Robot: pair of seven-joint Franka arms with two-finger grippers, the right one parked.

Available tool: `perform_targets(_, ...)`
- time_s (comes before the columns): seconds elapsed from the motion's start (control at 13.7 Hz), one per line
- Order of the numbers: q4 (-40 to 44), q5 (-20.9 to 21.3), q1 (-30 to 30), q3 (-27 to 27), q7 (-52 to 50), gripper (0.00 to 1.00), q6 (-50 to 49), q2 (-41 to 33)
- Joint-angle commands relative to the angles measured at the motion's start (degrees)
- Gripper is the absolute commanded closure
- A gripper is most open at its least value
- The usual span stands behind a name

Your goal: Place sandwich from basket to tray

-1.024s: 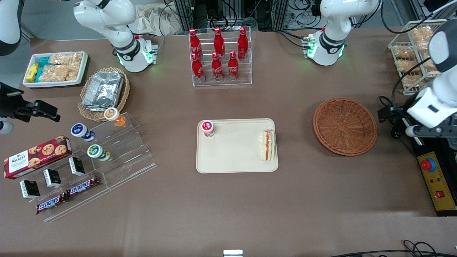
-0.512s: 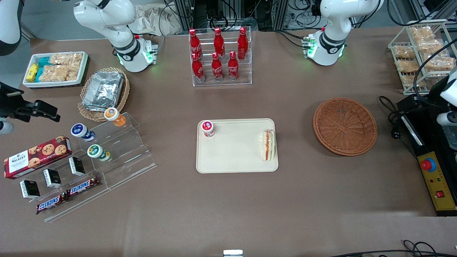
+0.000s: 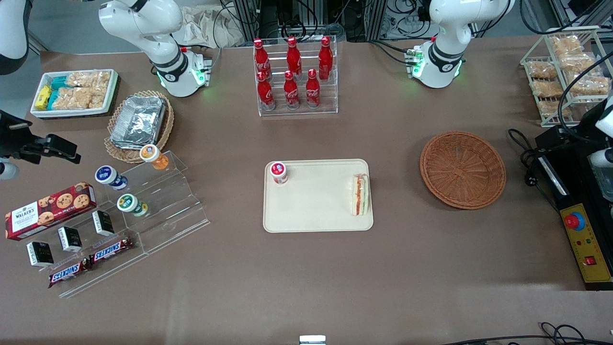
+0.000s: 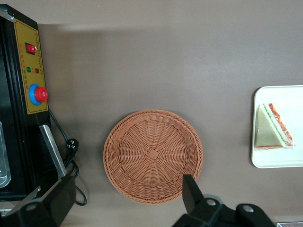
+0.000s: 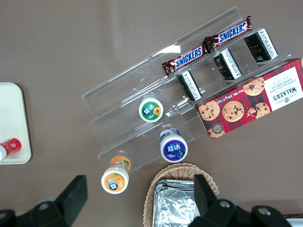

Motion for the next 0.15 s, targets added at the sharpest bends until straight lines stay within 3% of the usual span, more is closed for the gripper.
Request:
perform_targets(0.0, 1.3, -0.9, -0.1, 0.1, 0.3, 0.00, -1.4, 0.4)
perform_targets(0.07, 1.3, -0.9, -0.1, 0.1, 0.3, 0.00, -1.4, 0.3)
